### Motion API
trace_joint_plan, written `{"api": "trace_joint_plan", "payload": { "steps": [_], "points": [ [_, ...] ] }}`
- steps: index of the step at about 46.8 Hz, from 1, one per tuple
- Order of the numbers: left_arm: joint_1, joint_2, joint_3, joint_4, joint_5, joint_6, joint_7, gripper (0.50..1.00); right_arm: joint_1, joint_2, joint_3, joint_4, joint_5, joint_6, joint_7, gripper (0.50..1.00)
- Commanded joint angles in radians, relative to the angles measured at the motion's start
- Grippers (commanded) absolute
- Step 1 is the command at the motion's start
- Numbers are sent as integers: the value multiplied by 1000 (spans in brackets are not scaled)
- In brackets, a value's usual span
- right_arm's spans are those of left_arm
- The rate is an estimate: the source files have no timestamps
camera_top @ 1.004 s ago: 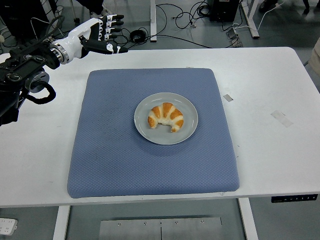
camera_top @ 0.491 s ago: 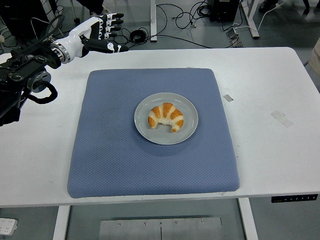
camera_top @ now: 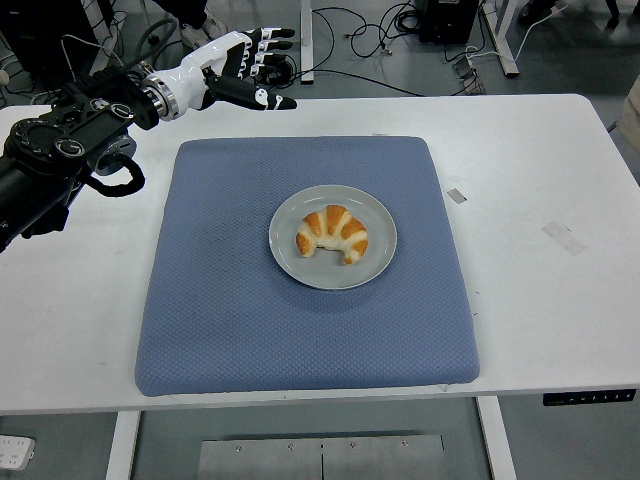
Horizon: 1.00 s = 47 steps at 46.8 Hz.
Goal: Place the bread on the table
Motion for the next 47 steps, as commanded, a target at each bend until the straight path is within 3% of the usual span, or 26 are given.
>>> {"api": "trace_joint_plan", "payload": {
  "steps": [1, 28, 37, 47],
  "points": [
    [-17, -12, 3, -16, 26, -4, 1, 961, 0, 0, 0, 0, 0, 0, 0, 1000],
    [-31, -6, 44, -262, 414, -7, 1, 937, 0, 0, 0, 0, 0, 0, 0, 1000],
    [-33, -7, 152, -273, 424, -7, 1, 931, 0, 0, 0, 0, 0, 0, 0, 1000],
    [-19, -10, 168, -273, 426, -7, 1, 930, 0, 0, 0, 0, 0, 0, 0, 1000]
  ]
}}
